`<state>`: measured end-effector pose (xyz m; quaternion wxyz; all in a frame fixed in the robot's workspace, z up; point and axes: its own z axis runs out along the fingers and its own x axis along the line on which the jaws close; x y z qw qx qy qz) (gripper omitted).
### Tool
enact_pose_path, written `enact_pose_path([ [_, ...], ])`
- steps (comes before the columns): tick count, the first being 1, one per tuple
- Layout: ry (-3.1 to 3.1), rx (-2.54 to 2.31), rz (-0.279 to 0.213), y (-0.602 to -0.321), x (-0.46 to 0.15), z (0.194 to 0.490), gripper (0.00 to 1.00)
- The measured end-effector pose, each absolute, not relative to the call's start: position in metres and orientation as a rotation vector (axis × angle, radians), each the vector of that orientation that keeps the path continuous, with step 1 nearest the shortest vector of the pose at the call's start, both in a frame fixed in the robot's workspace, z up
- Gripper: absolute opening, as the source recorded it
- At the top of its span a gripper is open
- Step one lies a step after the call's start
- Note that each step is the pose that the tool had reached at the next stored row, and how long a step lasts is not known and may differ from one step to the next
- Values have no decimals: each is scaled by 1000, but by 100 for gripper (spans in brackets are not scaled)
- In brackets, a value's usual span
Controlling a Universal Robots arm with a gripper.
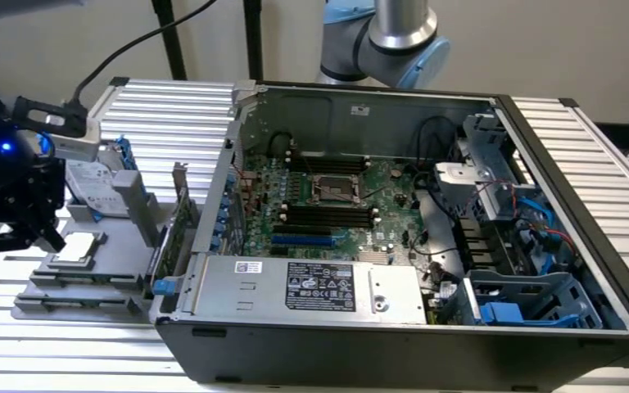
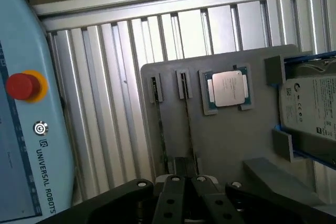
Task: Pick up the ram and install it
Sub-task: 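Pick up the ram and move it above insertion slot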
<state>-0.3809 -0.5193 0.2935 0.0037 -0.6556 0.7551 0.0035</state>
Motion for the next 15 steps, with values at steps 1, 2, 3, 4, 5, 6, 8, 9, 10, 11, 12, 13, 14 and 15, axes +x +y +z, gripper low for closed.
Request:
enact_pose_path([
  [1, 2352, -2072, 11, -519, -381, 293, 11],
  [2, 2338, -2087, 11, -519, -381, 293, 11],
  [3, 2327, -2101, 11, -519, -381, 293, 11],
  [4, 2320, -2108, 11, -520, -381, 292, 11],
  [5, 2317, -2111, 11, -521, -381, 292, 11],
  [6, 2317, -2112, 11, -522, -381, 292, 11],
  [8, 2317, -2113, 11, -525, -382, 291, 11],
  [9, 2318, -2113, 12, -526, -382, 291, 11],
  [10, 2319, -2114, 12, -527, -383, 291, 11],
  [11, 2319, -2115, 12, -528, -383, 290, 11],
  [12, 2319, -2116, 13, -529, -383, 290, 11],
  [13, 2320, -2118, 14, -530, -383, 290, 11],
  [14, 2320, -2119, 14, -531, -384, 289, 11],
  [15, 2320, -2121, 15, -532, -384, 289, 11],
])
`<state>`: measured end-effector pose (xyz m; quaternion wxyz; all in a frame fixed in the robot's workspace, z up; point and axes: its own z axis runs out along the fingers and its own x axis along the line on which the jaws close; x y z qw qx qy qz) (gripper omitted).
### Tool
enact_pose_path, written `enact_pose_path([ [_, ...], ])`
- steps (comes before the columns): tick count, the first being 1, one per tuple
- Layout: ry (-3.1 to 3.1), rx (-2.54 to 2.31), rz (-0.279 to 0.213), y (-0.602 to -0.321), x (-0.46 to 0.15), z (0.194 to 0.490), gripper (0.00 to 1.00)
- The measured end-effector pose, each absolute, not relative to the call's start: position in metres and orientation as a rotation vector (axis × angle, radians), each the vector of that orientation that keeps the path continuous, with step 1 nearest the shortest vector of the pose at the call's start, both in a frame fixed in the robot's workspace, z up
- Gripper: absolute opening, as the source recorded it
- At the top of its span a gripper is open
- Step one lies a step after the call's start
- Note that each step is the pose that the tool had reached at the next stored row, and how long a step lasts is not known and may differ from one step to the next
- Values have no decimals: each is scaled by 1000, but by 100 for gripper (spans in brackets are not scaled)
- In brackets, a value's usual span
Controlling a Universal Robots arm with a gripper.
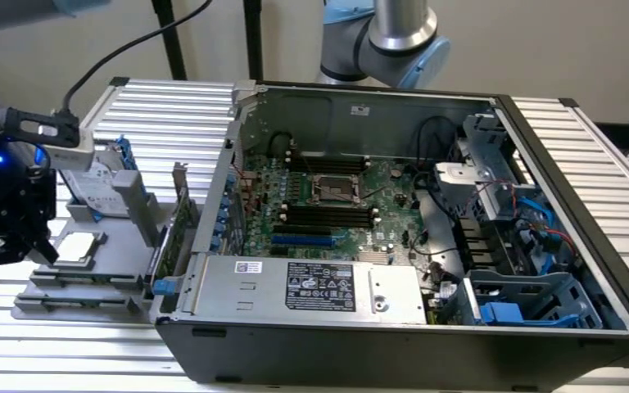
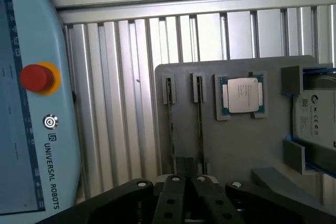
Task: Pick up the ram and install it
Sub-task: 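Pick up the ram and move it above insertion slot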
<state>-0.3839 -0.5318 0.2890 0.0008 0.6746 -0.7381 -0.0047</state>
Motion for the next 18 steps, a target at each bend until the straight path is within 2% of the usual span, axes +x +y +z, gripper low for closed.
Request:
enact_pose_path([
  [1, -2317, 2118, -15, -532, -384, 289, 12],
  [2, -2316, 2119, -14, -533, -385, 288, 17],
  [3, -2314, 2120, -13, -533, -385, 288, 17],
  [5, -2313, 2121, -13, -533, -386, 286, 30],
  [8, -2309, 2125, -12, -533, -386, 280, 36],
  [9, -2307, 2127, -12, -533, -386, 279, 42],
  [18, -2290, 2146, -11, -533, -386, 262, 42],
])
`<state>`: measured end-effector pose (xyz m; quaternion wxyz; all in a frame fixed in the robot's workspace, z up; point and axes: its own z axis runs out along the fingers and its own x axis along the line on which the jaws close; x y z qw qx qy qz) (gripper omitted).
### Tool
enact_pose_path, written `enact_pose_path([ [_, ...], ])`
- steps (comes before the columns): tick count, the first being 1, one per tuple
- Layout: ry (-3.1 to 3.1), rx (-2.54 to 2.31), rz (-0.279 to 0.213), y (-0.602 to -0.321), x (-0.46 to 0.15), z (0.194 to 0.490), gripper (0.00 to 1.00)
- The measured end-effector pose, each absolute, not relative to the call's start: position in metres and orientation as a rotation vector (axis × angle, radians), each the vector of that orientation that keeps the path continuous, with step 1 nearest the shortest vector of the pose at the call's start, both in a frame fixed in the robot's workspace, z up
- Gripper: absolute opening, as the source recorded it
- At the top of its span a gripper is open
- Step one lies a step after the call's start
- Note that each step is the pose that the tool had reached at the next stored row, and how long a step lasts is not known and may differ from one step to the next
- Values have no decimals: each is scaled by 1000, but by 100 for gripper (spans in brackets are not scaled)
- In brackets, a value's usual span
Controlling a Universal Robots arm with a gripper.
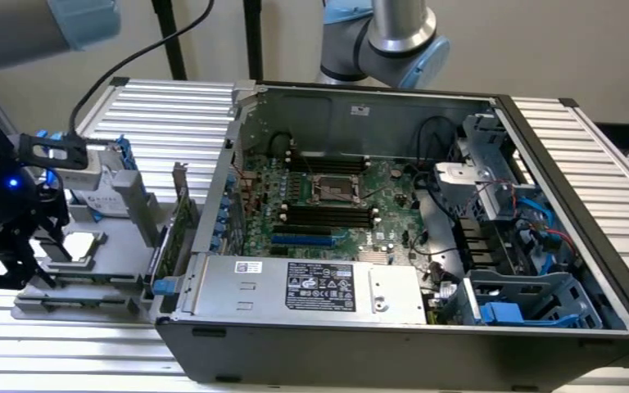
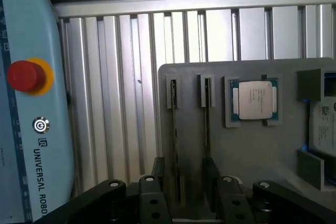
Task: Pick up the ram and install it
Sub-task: 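Pick up the ram and move it above insertion slot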
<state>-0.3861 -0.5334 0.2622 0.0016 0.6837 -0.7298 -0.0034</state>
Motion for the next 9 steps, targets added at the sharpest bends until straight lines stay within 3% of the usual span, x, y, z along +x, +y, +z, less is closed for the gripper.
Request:
enact_pose_path([
  [9, -2236, 2203, -9, -533, -386, 246, 42],
])
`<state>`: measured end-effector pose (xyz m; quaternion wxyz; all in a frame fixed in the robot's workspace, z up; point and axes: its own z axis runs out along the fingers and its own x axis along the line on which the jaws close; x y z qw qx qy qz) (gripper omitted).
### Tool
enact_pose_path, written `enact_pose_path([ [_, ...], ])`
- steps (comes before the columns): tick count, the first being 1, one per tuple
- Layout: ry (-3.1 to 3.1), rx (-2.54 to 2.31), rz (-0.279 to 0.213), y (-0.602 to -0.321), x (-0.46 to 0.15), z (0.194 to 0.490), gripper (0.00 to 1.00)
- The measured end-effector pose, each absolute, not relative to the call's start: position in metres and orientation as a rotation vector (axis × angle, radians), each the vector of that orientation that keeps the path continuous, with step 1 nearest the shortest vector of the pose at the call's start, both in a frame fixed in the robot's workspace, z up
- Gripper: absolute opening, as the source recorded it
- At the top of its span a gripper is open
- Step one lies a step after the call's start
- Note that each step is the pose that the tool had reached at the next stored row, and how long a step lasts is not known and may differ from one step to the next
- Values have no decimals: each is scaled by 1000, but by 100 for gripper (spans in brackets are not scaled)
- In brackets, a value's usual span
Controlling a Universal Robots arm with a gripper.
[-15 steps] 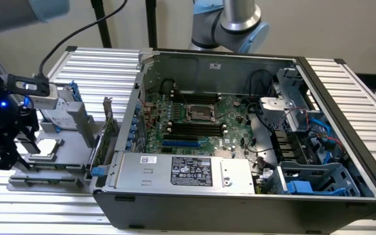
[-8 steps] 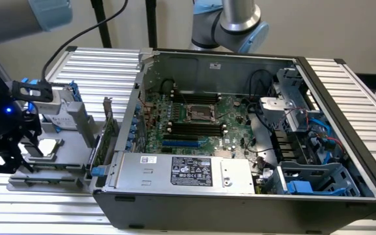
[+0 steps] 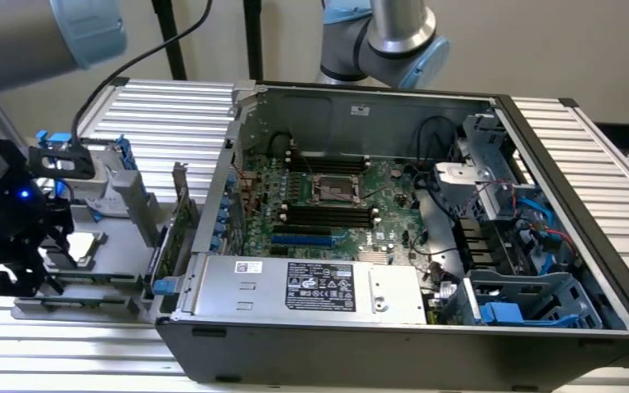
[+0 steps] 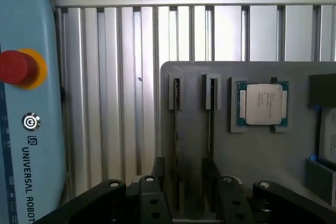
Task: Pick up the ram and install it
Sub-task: 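Pick up the ram and move it above insertion slot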
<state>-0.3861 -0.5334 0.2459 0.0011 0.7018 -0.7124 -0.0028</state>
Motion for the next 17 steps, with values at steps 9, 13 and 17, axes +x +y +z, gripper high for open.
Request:
enact_pose_path([
  [9, -2194, 2246, -9, -534, -386, 229, 42],
  [13, -2186, 2254, -9, -535, -386, 222, 42],
  [17, -2183, 2257, -9, -535, -386, 215, 42],
])
